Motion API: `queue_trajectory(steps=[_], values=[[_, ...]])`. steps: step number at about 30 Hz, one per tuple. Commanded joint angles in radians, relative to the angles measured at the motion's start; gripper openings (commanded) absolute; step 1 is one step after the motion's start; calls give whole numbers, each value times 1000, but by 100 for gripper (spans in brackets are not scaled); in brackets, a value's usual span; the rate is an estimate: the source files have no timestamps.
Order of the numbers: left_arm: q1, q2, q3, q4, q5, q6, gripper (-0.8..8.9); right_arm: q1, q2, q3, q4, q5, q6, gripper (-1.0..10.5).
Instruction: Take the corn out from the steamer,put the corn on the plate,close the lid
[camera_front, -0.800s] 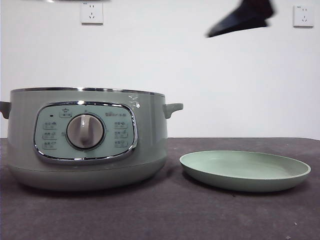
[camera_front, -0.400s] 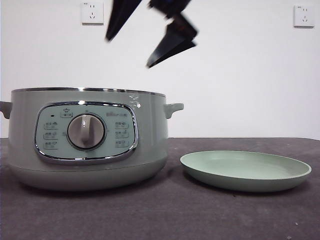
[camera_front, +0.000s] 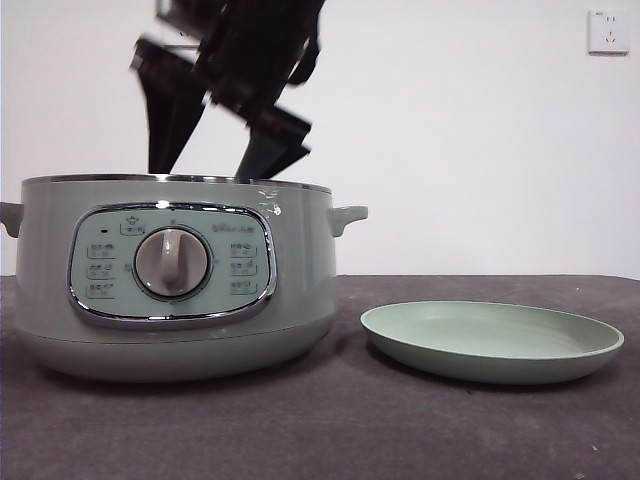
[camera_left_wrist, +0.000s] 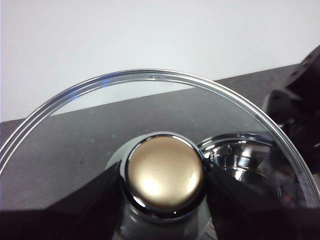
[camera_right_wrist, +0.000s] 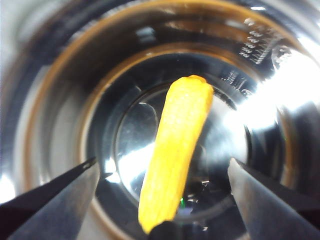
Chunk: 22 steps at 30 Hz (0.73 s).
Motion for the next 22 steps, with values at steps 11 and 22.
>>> queue_trajectory(steps=[11, 22], values=[[-2, -11, 11, 29, -5, -3, -9, 10, 140, 13, 49, 20, -19, 258], [-2, -10, 11, 6, -5, -3, -9, 15, 127, 20, 41, 22, 2, -16]])
